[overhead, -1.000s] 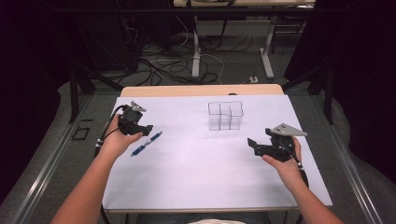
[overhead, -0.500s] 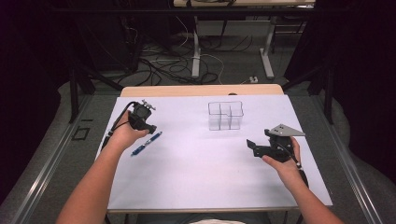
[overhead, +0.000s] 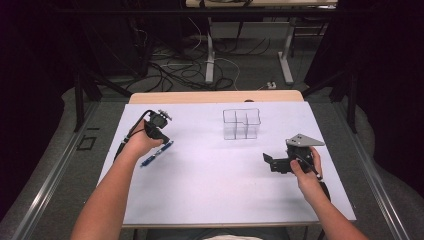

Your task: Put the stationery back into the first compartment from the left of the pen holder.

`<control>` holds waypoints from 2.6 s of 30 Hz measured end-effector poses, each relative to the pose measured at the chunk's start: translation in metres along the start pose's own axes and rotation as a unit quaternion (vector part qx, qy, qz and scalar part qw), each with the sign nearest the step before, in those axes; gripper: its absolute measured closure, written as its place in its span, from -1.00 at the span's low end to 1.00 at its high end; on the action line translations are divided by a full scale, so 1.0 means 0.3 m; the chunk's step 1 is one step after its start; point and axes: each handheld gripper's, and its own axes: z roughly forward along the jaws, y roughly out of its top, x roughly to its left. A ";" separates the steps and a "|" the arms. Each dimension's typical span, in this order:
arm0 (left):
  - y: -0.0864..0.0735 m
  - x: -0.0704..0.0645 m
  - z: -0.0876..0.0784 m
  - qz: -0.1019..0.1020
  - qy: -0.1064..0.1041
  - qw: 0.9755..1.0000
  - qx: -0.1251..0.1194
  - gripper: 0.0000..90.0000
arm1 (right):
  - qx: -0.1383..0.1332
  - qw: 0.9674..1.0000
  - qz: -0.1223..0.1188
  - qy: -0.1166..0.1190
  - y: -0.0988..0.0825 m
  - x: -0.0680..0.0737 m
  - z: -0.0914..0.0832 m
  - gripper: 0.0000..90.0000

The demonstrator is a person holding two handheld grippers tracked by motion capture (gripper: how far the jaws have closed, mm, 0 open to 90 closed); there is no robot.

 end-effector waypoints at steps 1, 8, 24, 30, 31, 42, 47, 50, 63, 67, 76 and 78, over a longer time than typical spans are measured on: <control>0.000 0.002 0.005 -0.001 -0.002 1.000 0.003 0.27 | 0.002 1.000 0.000 0.001 -0.001 0.002 0.000 -1.00; 0.000 0.005 0.037 -0.004 -0.007 1.000 0.030 0.38 | 0.012 1.000 -0.007 0.009 -0.005 0.005 0.006 -1.00; 0.010 -0.025 0.090 0.024 -0.016 0.998 0.064 0.56 | 0.022 1.000 -0.013 0.013 -0.011 0.004 0.013 -1.00; 0.009 -0.028 0.100 0.029 -0.019 0.997 0.071 0.63 | 0.023 1.000 -0.012 0.014 -0.011 0.002 0.012 -1.00; 0.008 -0.029 0.101 0.030 -0.021 0.997 0.073 0.64 | 0.024 1.000 -0.010 0.014 -0.012 0.002 0.011 -1.00; 0.002 -0.029 0.116 0.037 -0.014 0.996 0.082 0.72 | 0.023 1.000 -0.010 0.017 -0.013 0.000 0.012 -1.00; 0.007 -0.034 0.122 0.042 -0.011 0.995 0.087 0.75 | 0.024 0.999 -0.012 0.018 -0.014 0.001 0.014 -1.00; 0.005 -0.033 0.122 0.047 -0.013 0.995 0.086 0.75 | 0.023 0.999 -0.012 0.020 -0.014 0.002 0.014 -1.00; 0.005 -0.031 0.118 0.048 -0.013 0.995 0.083 0.77 | 0.025 0.999 -0.016 0.019 -0.016 -0.002 0.017 -1.00; 0.008 -0.026 0.100 0.039 -0.013 0.997 0.071 0.77 | 0.028 0.999 -0.015 0.018 -0.017 -0.003 0.017 -1.00; 0.002 -0.006 0.064 0.008 -0.024 0.998 0.054 0.77 | 0.027 0.999 -0.015 0.019 -0.016 -0.001 0.017 -1.00; 0.001 -0.001 0.059 0.000 -0.027 0.998 0.055 0.77 | 0.027 0.999 -0.016 0.019 -0.016 -0.002 0.018 -1.00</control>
